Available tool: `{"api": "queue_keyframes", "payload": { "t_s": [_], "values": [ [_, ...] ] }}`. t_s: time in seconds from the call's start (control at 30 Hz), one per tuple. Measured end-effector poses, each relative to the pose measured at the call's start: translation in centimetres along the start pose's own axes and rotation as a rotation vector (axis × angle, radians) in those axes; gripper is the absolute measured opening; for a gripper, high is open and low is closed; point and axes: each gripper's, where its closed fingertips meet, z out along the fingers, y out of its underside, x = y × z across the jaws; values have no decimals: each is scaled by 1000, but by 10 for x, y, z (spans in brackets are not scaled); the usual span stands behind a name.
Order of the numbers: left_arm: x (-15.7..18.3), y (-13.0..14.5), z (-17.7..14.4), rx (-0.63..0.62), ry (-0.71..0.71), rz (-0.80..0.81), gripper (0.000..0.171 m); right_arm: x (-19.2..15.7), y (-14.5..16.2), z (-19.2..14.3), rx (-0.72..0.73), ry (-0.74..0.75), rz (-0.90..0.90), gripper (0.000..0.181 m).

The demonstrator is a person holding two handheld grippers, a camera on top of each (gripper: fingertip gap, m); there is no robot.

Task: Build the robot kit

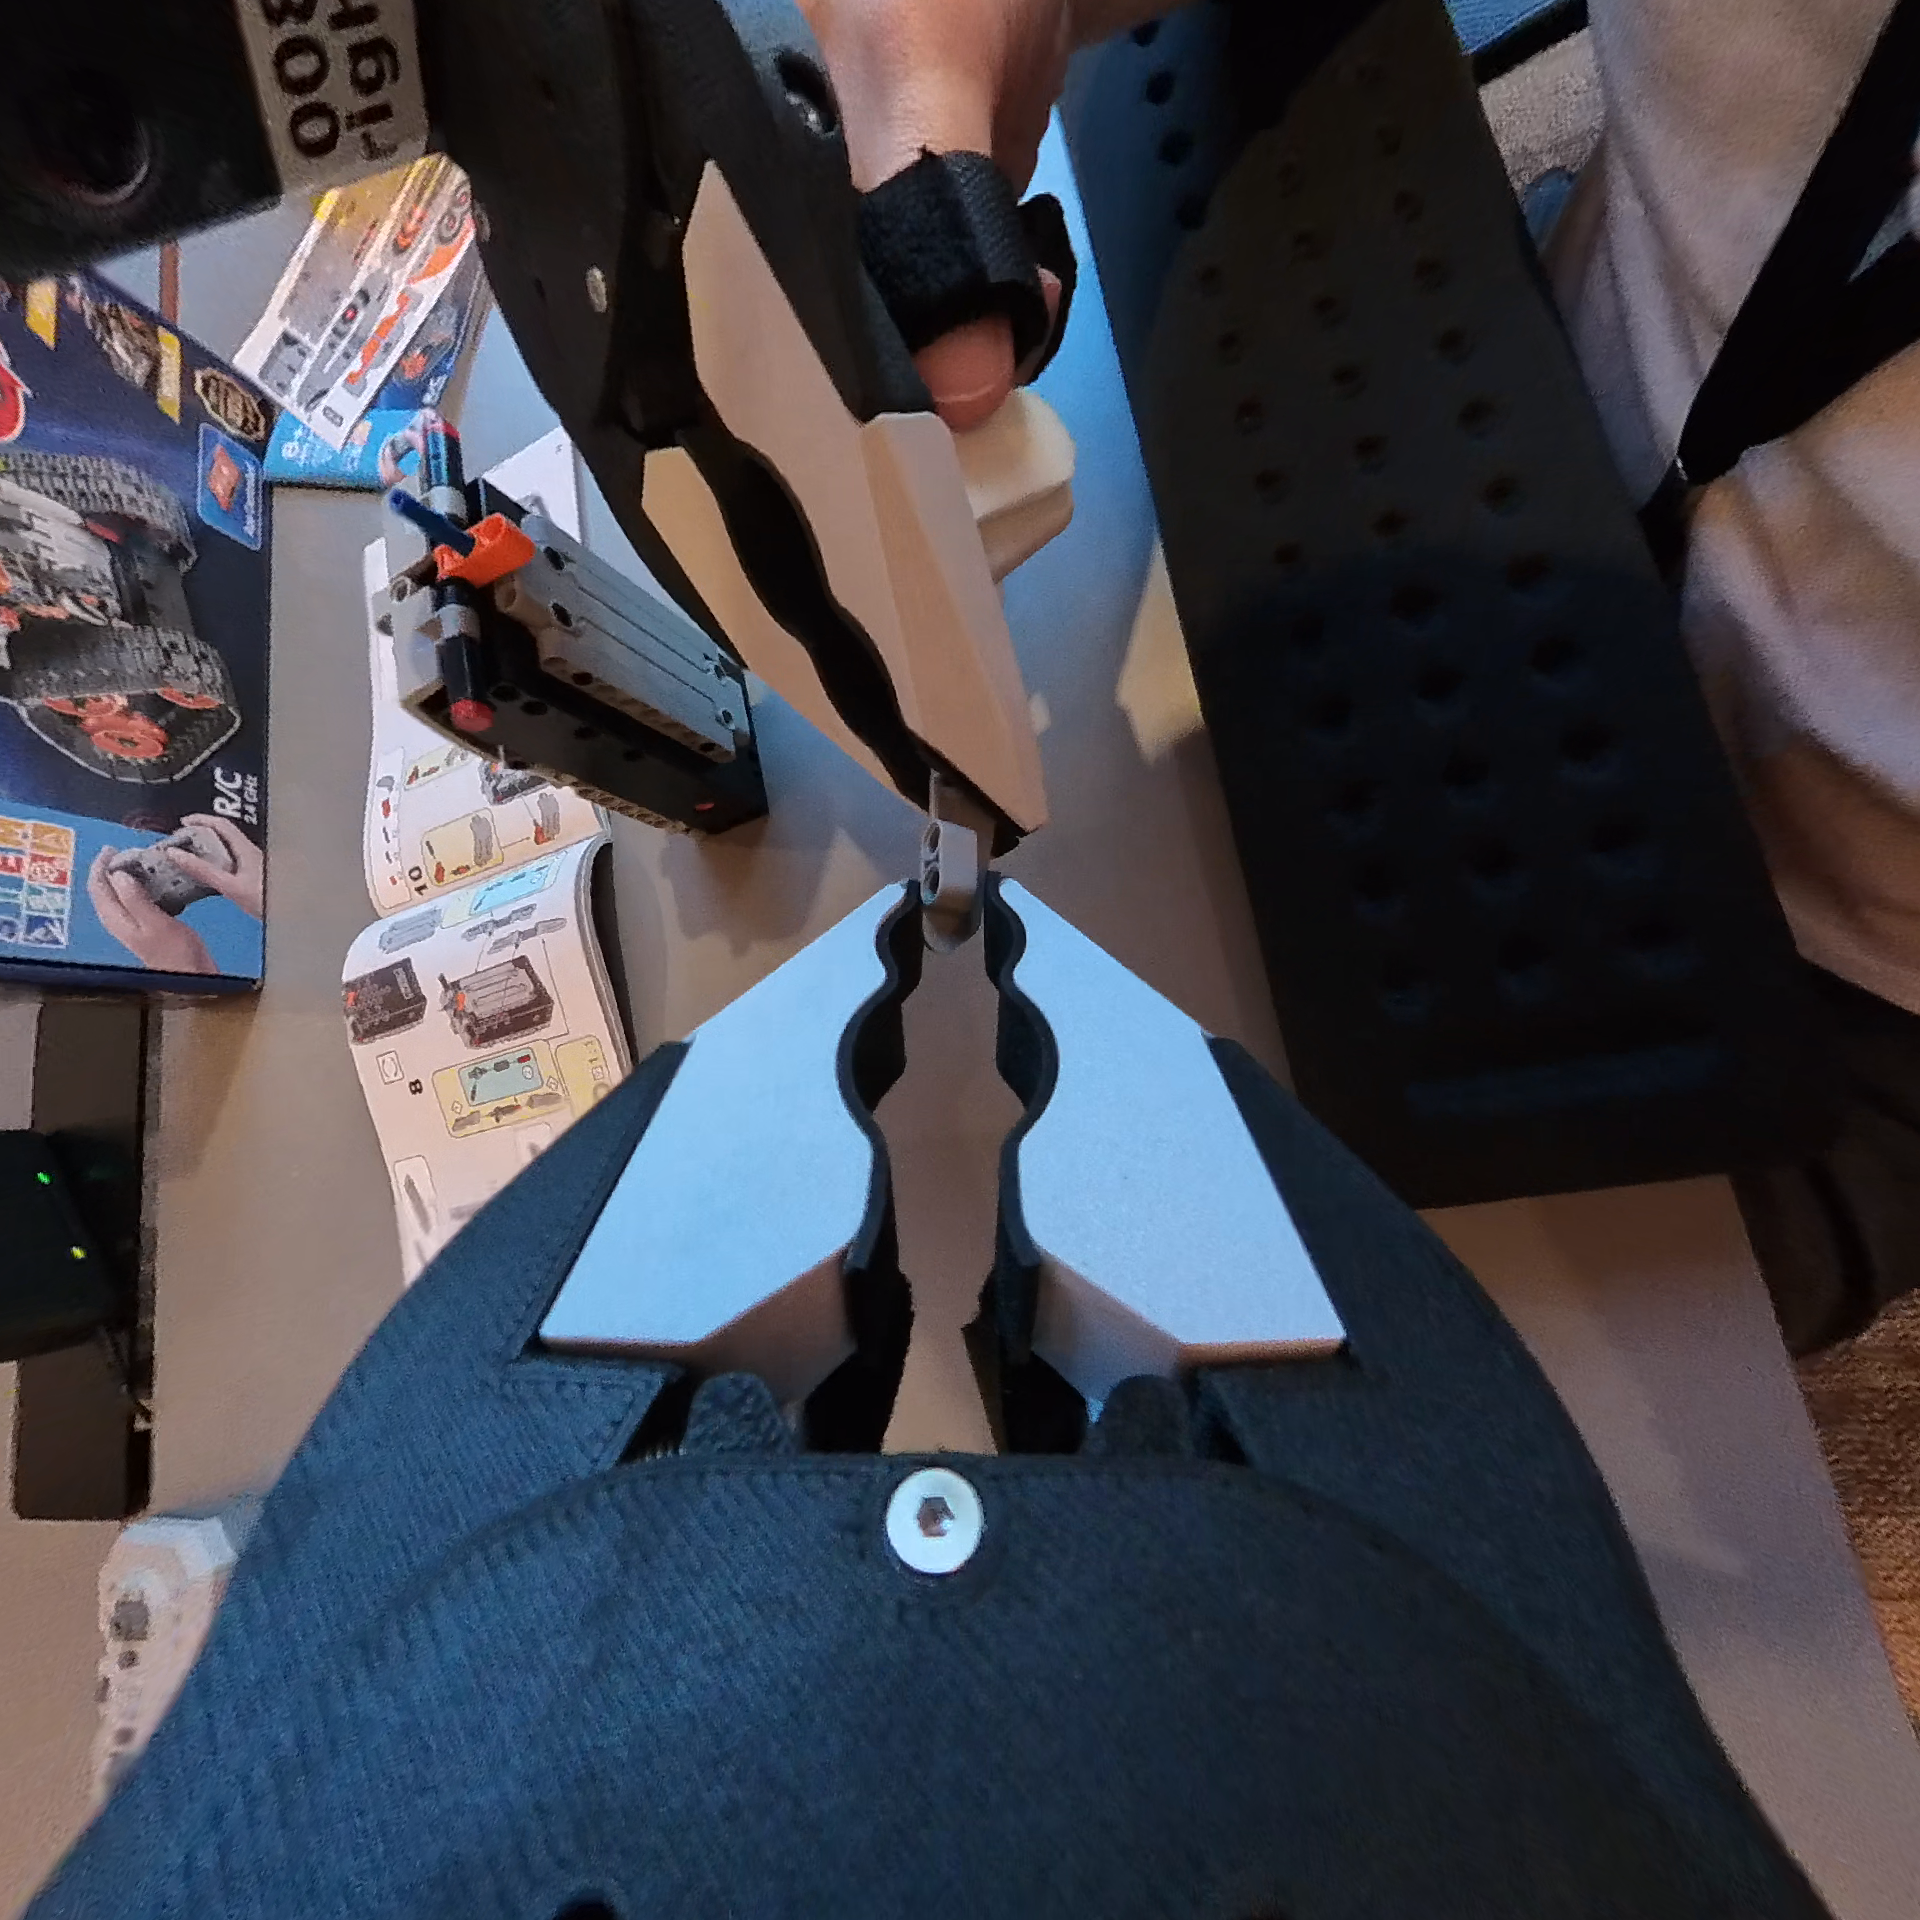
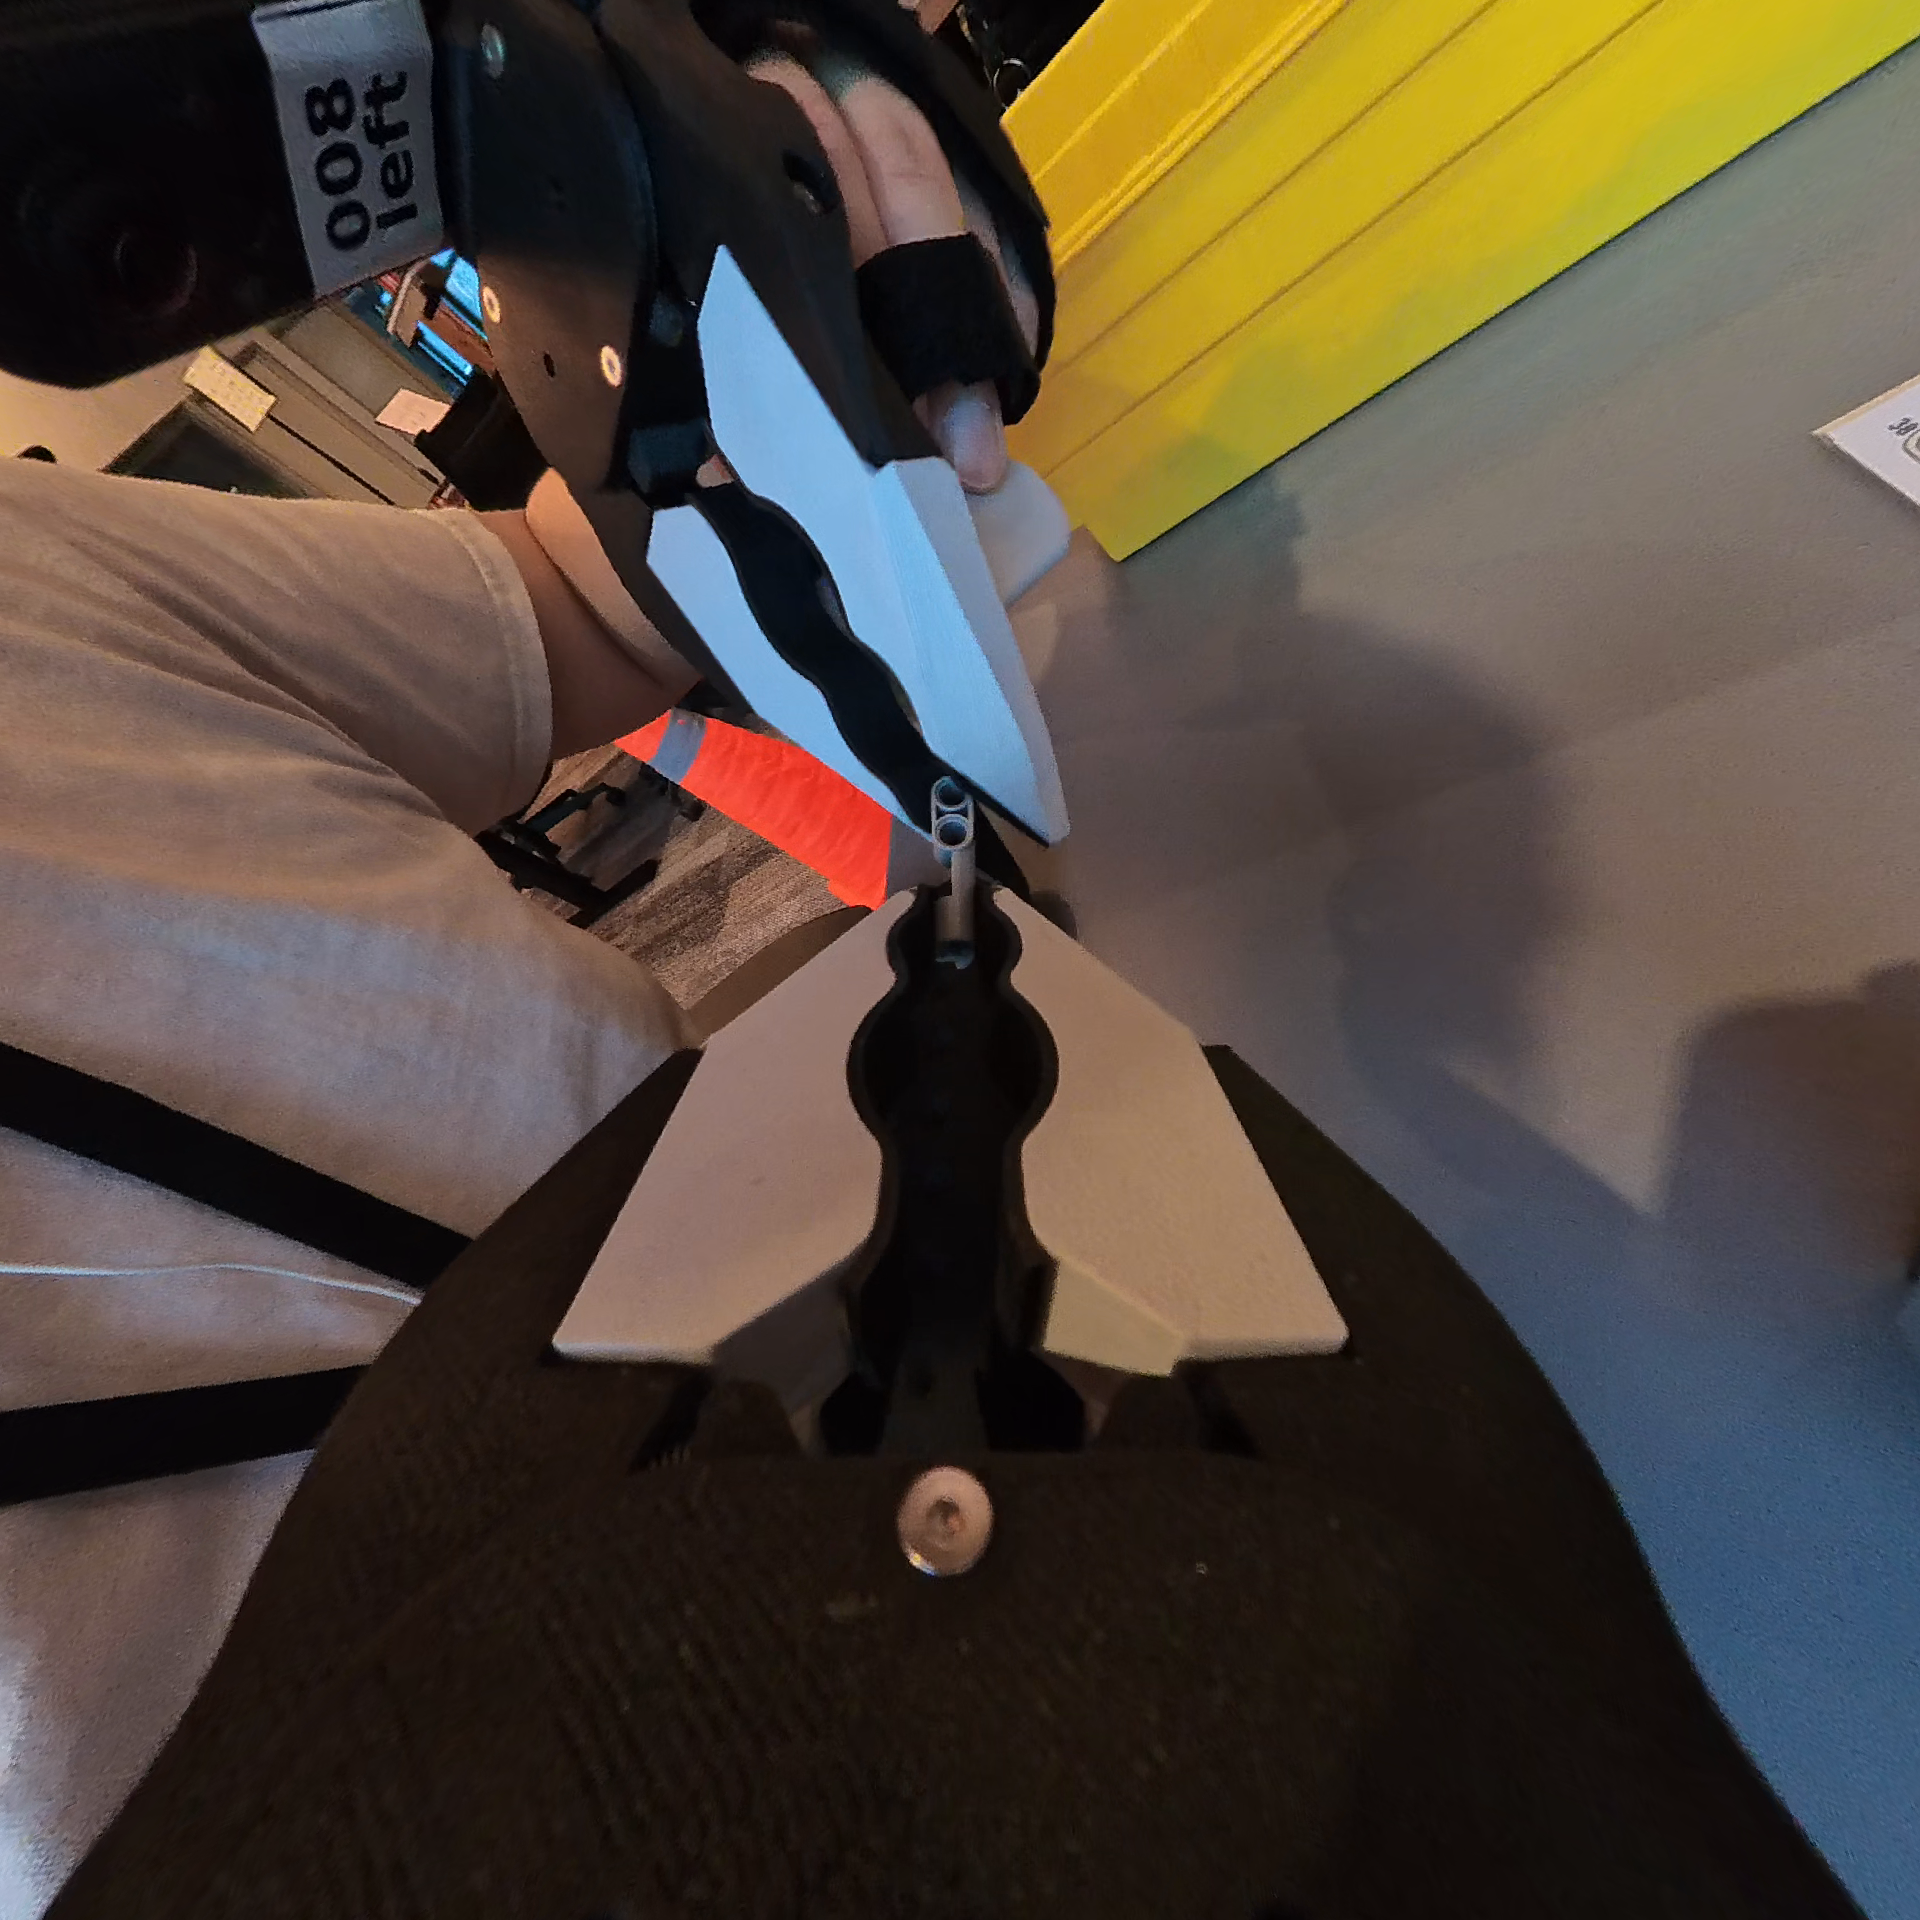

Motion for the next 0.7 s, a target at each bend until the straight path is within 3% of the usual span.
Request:
{"api": "queue_keyframes", "payload": {
  "t_s": [0.43,0.57,0.63,0.7],
  "values": [
    [-21,6,-16,60,-65,-186,9,-1,-19,-11,124,-28,21,6],
    [-45,26,-24,46,-192,-364,16,-1,-37,-22,243,-3,-17,6],
    [-53,21,-33,151,-218,-521,17,-8,-49,-30,322,-22,-59,6],
    [-58,1,-43,370,-174,-715,19,-9,-56,-34,377,2,-98,6]
  ]
}}
